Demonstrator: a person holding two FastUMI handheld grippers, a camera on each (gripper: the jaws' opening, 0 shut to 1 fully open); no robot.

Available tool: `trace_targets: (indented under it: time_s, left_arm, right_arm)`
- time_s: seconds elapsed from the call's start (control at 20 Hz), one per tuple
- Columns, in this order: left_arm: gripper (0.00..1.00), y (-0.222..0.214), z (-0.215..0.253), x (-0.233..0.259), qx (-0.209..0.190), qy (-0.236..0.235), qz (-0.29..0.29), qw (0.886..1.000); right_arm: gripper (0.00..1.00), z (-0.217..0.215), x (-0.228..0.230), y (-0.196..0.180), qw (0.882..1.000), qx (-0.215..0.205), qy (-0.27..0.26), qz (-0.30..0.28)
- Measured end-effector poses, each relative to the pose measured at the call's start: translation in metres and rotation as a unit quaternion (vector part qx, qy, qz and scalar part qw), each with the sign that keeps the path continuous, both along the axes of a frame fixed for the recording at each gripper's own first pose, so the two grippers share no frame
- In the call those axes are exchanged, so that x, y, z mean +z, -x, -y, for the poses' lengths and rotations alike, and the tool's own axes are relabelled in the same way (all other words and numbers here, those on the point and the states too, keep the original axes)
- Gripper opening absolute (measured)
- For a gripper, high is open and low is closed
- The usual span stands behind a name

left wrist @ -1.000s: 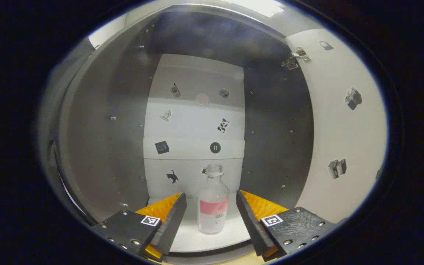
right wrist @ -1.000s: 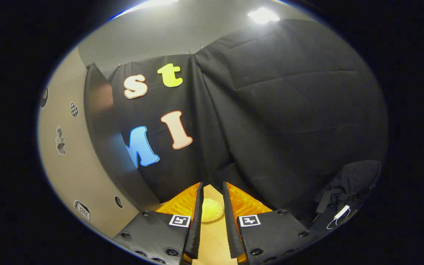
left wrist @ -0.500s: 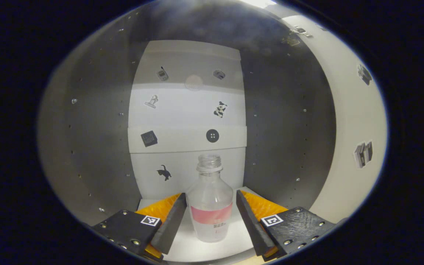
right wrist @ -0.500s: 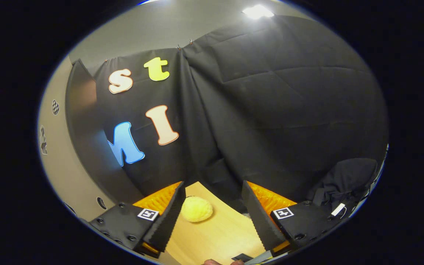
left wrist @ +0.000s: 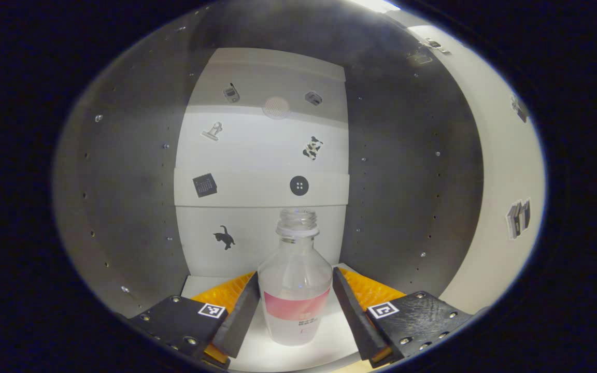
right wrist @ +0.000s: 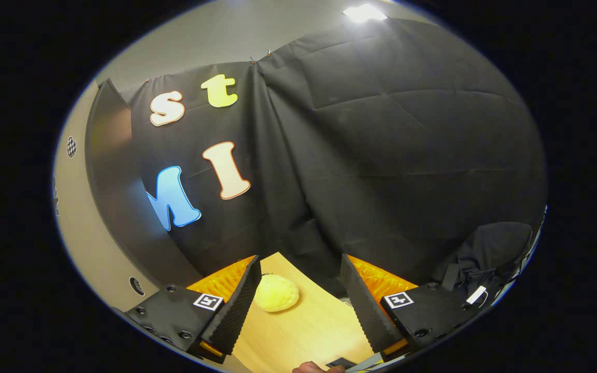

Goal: Open the cabinet door with the right hand, grasp the bottle in the cabinet with the left hand and place it on the coaster, then close the cabinet door with the right hand.

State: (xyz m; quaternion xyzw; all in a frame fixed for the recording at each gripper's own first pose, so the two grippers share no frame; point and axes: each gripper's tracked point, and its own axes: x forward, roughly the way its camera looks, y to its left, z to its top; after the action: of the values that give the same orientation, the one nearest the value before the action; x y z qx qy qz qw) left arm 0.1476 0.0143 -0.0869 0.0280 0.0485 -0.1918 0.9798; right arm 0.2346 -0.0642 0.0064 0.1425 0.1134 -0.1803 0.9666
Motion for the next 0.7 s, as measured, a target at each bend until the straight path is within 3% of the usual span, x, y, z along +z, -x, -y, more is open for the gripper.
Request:
trace_targets:
  time_s: [0.3,0.7]
  left_arm:
    - [0.73,0.009,0.007,0.001,-0.008,-0.001,-0.002,1.000]
    - [0.75,0.056,0.000,0.020,0.001,-0.008,0.037,0.999]
  right_arm:
    - [0.97,0.004,0.000,-0.014,1.000,0.017,-0.003,0.003]
    - [0.97,0.003,-0.001,-0.029,0.998,0.055,0.013,0.009]
